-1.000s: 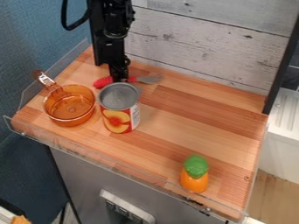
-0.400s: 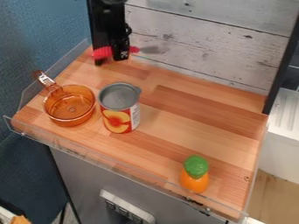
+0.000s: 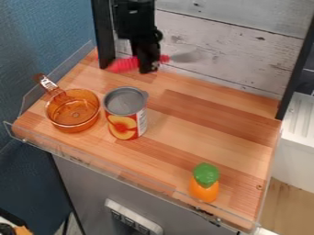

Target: Move the red fork to the bottom right corner of the table

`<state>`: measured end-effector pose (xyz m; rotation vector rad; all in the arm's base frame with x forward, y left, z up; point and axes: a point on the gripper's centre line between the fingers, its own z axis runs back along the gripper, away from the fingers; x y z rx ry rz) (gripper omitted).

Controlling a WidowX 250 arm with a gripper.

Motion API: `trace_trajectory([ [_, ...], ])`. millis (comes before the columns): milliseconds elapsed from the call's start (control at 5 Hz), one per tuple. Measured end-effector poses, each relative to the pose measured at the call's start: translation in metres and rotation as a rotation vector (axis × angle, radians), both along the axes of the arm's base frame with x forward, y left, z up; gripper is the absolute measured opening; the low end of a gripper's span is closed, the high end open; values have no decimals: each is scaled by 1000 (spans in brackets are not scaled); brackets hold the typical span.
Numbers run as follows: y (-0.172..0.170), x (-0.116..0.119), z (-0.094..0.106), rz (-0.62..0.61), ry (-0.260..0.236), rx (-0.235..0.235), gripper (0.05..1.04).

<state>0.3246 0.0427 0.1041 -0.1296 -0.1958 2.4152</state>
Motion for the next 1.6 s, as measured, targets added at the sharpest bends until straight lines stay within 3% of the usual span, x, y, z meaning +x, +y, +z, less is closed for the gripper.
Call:
trace_trajectory([
  [400,-51,-27,-8,90,4,-66,408],
  [600,-73,-34,-21,59,2,-73,408],
  [800,-84,-39,-44,40,35,-46,408],
  [1200,-96,-41,-83,65,73,-38,408],
  [1600,-102,-41,-101,71,104,-63,408],
])
